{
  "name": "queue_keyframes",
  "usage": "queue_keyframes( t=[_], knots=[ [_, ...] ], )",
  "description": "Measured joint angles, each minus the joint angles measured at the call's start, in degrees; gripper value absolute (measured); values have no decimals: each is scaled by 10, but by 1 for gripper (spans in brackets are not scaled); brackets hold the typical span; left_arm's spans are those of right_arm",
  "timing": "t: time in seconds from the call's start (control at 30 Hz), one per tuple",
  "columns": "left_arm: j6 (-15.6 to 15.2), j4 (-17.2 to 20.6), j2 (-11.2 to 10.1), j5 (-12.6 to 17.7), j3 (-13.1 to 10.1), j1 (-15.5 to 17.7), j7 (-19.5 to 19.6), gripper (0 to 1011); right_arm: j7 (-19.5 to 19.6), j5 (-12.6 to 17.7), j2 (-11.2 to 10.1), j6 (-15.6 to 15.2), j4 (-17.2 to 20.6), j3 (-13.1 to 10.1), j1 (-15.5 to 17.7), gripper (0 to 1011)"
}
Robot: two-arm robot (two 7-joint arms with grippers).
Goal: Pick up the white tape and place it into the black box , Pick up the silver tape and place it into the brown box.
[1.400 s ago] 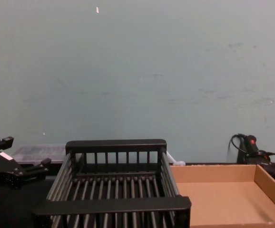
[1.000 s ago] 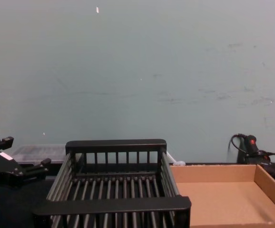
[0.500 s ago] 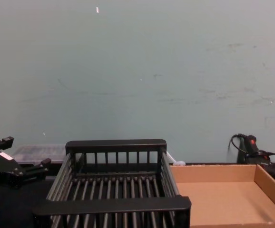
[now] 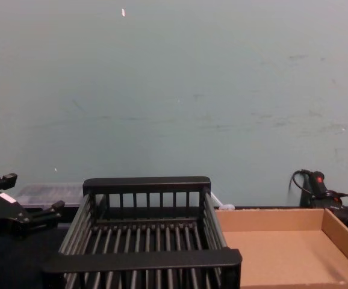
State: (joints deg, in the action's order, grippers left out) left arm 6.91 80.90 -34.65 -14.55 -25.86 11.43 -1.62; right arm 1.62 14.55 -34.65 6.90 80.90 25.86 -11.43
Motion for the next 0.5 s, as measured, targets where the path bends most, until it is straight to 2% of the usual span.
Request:
queue_keyframes(
  t=[0.27,0.5],
  knots=[
    [0,0,0,0,0,0,0,1001,0,0,0,0,0,-1,0,1002],
    [0,0,0,0,0,0,0,1001,-10,-1,2,-8,6,-14,8,1003]
  ],
)
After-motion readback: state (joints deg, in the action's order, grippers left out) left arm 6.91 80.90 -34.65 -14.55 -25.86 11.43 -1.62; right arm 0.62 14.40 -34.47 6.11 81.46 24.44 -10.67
